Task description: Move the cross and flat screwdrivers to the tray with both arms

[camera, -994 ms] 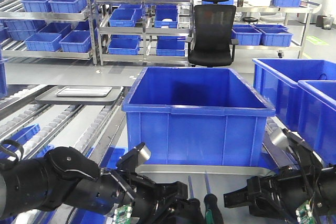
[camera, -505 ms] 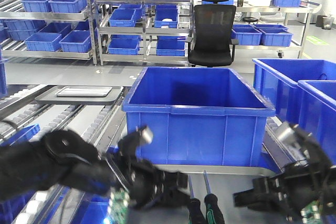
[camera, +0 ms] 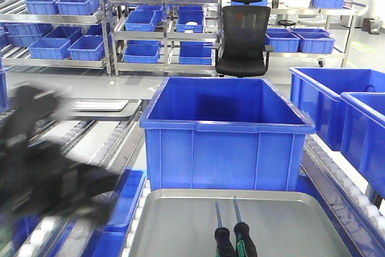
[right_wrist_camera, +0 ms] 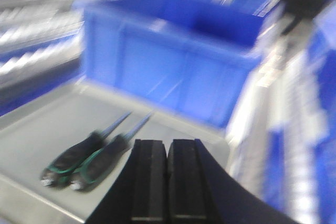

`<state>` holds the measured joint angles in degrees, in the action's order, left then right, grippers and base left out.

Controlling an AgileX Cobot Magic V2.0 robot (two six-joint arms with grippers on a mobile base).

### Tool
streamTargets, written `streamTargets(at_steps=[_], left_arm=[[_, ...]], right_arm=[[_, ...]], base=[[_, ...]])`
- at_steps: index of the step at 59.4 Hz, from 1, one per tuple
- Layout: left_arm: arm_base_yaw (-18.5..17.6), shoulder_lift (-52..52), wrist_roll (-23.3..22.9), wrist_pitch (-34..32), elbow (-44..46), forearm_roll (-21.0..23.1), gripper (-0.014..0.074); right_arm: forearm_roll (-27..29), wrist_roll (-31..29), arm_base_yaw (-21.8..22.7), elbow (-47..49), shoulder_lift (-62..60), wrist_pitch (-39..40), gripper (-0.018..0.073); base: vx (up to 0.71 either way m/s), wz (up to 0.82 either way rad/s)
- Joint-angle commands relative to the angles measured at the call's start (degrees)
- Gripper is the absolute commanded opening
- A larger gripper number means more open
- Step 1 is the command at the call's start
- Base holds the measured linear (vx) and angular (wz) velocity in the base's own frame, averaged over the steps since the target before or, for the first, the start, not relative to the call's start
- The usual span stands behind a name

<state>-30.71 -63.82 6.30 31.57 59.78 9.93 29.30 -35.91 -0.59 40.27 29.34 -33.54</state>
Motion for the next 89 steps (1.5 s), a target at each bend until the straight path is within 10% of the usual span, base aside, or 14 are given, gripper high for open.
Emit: streamTargets(at_steps=[1, 19, 60, 76, 89], left_arm=[[-0.1, 8.1, -3.0, -11.4, -6.2, -3.8, 0.0003], [-0.1, 23.5, -3.0, -29.3, -28.9, -3.8, 0.0003], [0.4, 25.3, 0.5, -24.9, -31.8, -7.6, 0.0003], [17.5, 46.1, 0.9, -26.5, -47.3, -8.7, 0.0003], [24.4, 63.3, 0.7, -29.7, -59.2, -8.7, 0.0003]], right_arm=[[0.1, 1.0, 0.2, -5.2, -8.0, 9.7, -0.0009], [0.3, 1.5, 0.2, -21.2, -23.3, 17.3, -0.0008], [0.5, 1.5, 0.2, -24.5, -23.4, 14.4, -0.0008], [0.5, 1.5, 0.1, -24.5, -23.4, 14.4, -0.0008], [0.5, 1.5, 0.1, -24.5, -23.4, 14.4, -0.0008]], base=[[0.0, 0.0], [0.0, 0.0], [0.0, 0.0], [0.0, 0.0], [0.0, 0.0]])
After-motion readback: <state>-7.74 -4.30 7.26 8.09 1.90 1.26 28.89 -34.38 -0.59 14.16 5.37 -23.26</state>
